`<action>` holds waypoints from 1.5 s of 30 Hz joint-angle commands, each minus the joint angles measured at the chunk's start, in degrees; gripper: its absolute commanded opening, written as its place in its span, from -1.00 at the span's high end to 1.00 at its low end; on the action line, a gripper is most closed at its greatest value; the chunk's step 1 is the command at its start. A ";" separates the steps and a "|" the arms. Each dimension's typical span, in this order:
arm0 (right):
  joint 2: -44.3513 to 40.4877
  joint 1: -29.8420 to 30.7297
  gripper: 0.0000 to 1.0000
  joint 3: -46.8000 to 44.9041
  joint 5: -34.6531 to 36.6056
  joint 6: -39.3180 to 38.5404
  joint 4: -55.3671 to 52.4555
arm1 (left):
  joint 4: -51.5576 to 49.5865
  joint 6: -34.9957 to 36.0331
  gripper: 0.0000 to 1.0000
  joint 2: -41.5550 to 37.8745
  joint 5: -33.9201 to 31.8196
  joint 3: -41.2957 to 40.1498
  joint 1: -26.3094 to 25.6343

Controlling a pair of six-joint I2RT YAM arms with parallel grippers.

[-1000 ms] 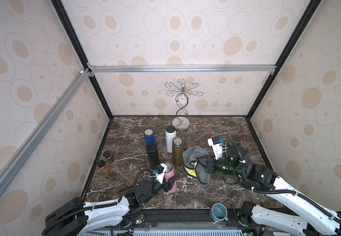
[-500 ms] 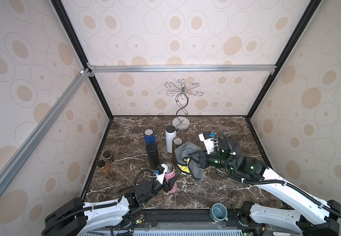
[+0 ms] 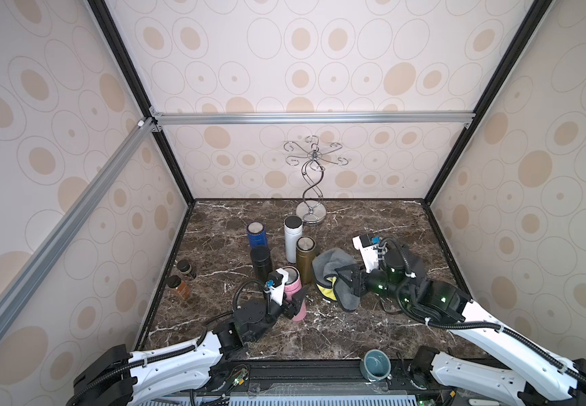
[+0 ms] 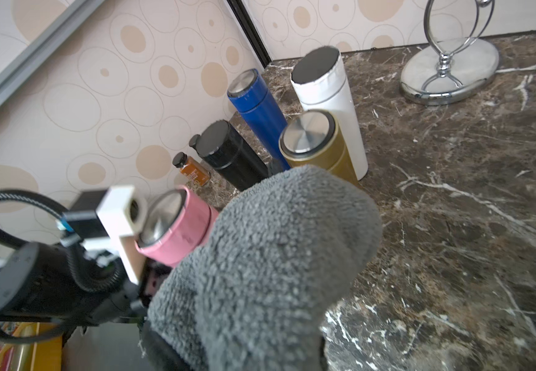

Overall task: Wipe the surface of the thermos
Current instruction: Wipe the dirt from the surface of the thermos.

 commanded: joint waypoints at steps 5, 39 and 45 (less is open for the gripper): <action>-7.13 6.42 1.00 -8.78 6.57 0.81 3.32 | -9.80 -8.29 1.00 2.43 -8.46 10.77 0.37; 30.95 35.73 1.00 -9.77 46.08 -10.41 34.32 | -14.72 -17.00 1.00 1.91 -7.51 8.59 -0.72; 32.51 35.73 1.00 -11.41 46.17 -5.31 30.97 | -15.34 -16.73 1.00 1.69 -7.63 8.69 -0.92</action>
